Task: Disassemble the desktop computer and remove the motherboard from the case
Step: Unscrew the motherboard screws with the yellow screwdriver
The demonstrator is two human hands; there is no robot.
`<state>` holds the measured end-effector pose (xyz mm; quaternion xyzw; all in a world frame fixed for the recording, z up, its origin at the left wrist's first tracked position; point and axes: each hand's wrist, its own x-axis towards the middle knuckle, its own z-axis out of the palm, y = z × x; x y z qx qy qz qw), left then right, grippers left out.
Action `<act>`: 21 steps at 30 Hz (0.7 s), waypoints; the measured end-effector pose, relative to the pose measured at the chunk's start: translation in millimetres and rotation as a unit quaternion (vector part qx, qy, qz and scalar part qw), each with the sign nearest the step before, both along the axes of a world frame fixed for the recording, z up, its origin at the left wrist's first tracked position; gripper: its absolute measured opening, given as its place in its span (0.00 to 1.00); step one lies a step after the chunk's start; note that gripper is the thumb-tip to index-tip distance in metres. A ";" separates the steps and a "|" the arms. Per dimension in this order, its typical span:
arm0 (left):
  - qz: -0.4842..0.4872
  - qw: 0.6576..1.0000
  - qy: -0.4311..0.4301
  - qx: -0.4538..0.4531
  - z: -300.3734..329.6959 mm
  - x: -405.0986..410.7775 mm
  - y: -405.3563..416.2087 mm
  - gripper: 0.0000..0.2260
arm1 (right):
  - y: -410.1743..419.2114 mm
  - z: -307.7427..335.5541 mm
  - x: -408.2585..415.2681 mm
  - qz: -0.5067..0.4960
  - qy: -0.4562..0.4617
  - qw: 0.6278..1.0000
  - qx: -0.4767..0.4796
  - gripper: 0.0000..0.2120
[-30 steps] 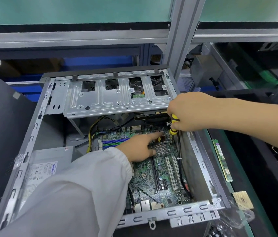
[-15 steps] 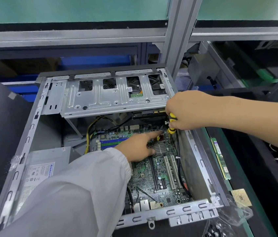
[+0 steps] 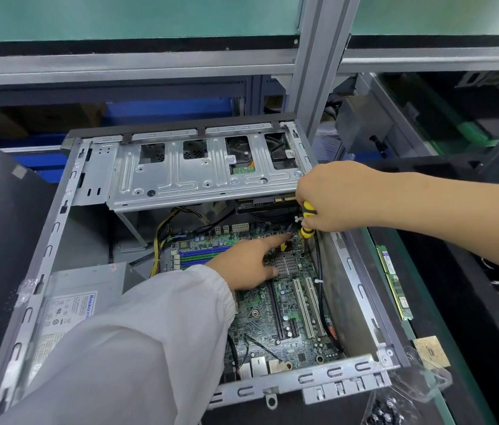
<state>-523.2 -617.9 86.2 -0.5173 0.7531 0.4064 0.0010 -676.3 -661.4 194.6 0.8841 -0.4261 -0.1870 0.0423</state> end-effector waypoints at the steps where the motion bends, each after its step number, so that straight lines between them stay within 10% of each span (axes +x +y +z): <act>1: 0.000 1.000 0.002 0.000 -0.1 0.1 -0.1 0.30 | -0.1 -0.2 0.1 0.000 -0.002 1.000 -0.001 0.12; 21: -0.002 1.000 0.017 -0.003 -2.2 0.4 -1.6 0.31 | -2.5 -0.1 -2.2 -0.005 -0.018 1.000 0.015 0.14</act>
